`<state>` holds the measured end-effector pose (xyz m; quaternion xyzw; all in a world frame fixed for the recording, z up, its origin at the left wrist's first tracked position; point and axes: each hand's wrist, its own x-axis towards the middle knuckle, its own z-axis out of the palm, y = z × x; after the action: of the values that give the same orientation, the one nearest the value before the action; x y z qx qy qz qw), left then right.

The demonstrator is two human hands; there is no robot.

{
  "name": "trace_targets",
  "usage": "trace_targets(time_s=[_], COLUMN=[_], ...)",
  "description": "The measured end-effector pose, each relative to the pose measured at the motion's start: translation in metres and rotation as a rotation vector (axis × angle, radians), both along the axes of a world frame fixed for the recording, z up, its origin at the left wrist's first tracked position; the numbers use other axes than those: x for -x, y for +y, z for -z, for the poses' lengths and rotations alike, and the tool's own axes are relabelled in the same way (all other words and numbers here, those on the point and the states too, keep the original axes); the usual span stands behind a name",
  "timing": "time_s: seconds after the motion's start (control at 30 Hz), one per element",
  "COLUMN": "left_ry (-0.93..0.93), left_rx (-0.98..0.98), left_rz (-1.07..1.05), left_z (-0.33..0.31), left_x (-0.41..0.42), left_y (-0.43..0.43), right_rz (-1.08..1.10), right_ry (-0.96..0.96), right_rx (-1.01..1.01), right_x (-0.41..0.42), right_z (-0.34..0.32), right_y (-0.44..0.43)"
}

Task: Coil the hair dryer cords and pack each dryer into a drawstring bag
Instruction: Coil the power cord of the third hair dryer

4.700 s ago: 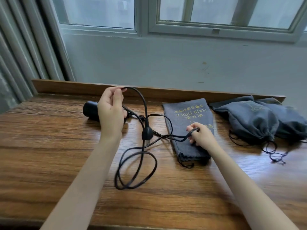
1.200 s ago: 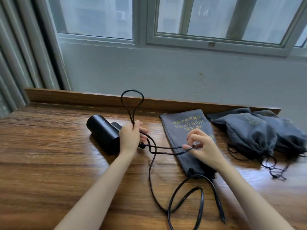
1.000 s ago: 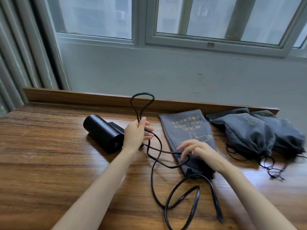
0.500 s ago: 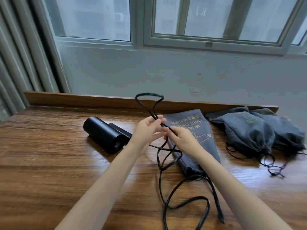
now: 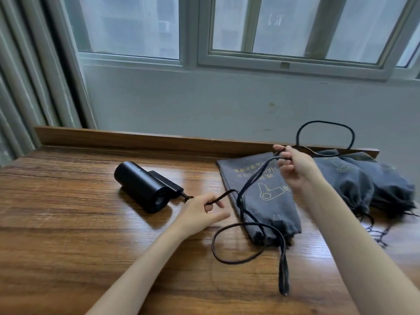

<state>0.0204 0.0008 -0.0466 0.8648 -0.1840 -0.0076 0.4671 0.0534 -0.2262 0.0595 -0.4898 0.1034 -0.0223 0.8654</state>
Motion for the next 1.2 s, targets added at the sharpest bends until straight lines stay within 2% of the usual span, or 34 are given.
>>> trace_targets(time_s=[0.1,0.2,0.33,0.53,0.67,0.83,0.97,1.07,1.2], left_ry=[-0.182,-0.281,-0.24,-0.238,-0.352,-0.351,-0.288,-0.14,0.114], left_rx=[-0.084,0.08,0.281,0.183,-0.008,0.074,0.327,0.554,1.119], left_rz=[-0.005,0.158,0.24,0.271,0.285,0.076,-0.293,-0.363,-0.511], left_z=[-0.007,-0.019,-0.035,-0.04,-0.04,-0.043,-0.045,-0.052,-0.054], left_x=[0.006,0.021,0.036,0.037,0.028,0.019,0.009,0.0,-0.008], left_y=[-0.007,-0.016,-0.03,-0.034,-0.02,0.005,0.028,0.037,0.037], right_rz=[0.049,0.085,0.089,0.182,0.278,0.381,0.424,0.382,0.191], right_ry=[0.031,0.064,0.102,0.102,0.114,0.145,0.14,0.147,0.203], right_rx=[-0.083,-0.112,-0.147,-0.065,-0.164,-0.189,-0.344,-0.322,-0.32], right_x=[0.0,-0.001,-0.003,-0.005,-0.005,-0.006,-0.004,-0.002,-0.003], right_z=[-0.001,0.007,0.019,0.028,0.033,0.04,0.041,0.042,0.051], right_y=[-0.016,-0.015,-0.004,0.005,-0.004,-0.022,-0.043,-0.047,-0.037])
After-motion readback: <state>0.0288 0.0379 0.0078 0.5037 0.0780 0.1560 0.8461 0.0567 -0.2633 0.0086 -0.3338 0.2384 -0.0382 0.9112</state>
